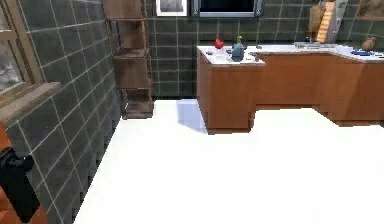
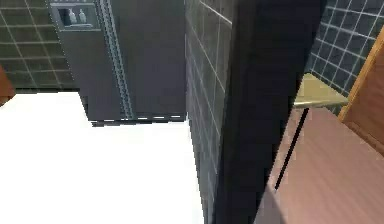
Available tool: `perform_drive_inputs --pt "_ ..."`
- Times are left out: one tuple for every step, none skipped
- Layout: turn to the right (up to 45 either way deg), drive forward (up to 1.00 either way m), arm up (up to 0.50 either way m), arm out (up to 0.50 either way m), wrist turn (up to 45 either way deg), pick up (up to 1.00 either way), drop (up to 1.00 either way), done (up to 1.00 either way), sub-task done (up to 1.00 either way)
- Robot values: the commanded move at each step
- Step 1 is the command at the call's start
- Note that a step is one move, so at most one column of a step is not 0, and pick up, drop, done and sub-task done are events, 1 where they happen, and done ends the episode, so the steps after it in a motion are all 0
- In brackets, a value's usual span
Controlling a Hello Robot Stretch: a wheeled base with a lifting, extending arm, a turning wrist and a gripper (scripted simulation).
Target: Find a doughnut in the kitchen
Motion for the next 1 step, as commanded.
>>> perform_drive_inputs --pt "0.0 1.0 0.0 0.0 0.0 0.0 0.0 0.0 0.0"
